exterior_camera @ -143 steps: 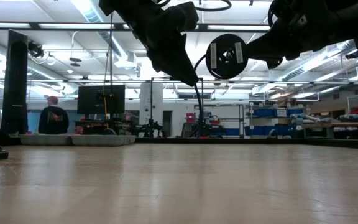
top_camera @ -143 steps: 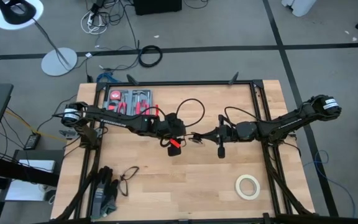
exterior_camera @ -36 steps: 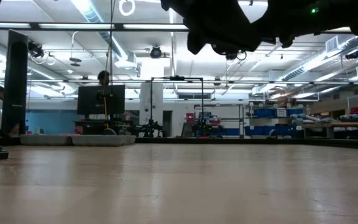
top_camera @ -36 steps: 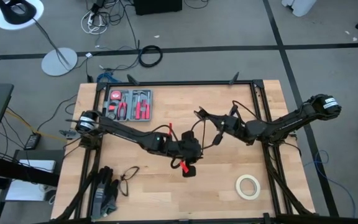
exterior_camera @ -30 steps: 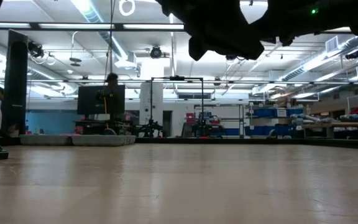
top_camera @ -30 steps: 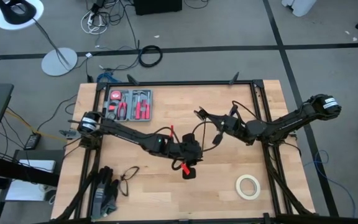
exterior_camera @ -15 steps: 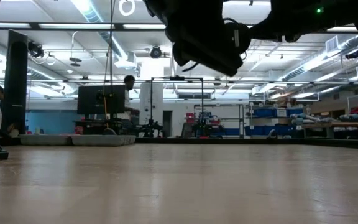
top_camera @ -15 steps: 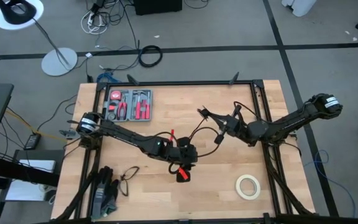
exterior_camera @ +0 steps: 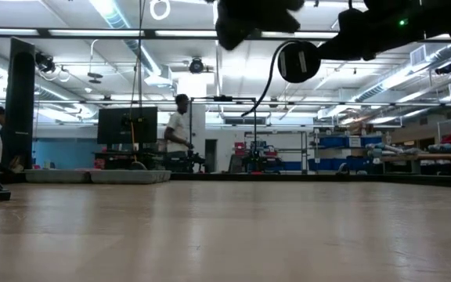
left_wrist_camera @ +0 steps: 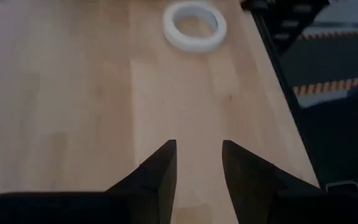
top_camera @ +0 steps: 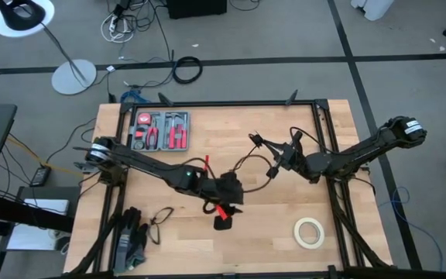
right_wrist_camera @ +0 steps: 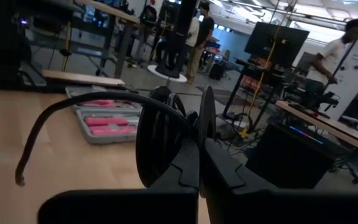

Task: Coil cords
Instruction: Uncoil the black wire from the spool

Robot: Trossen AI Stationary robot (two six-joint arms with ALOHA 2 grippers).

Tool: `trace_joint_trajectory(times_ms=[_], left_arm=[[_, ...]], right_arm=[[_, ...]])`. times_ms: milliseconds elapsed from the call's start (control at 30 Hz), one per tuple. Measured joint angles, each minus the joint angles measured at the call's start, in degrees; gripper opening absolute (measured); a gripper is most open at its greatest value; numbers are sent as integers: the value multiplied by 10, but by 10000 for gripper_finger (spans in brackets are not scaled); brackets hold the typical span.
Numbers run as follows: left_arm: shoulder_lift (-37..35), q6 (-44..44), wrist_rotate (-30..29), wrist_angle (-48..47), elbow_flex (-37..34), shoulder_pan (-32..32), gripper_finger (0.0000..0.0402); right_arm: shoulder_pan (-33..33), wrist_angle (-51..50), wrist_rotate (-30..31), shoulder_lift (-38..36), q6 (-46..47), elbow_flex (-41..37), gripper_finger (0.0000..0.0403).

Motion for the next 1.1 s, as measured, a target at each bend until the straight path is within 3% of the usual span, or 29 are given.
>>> trace_joint_trajectory(times_ms=[133, 267, 633, 1100], left_arm=[[-36, 28, -69, -17, 0, 0, 132], [-54, 64, -157, -62, 0, 3, 132], [-56, 186, -269, -95, 0, 9, 132], [-44, 203, -280, -70, 0, 32, 131]], right_arm=[[8, -11, -13, 0, 1, 0, 0], [27, -25, -72, 0, 6, 0, 0], [48, -59, -183, 0, 66, 0, 0], [36, -49, -235, 5, 104, 0, 0]])
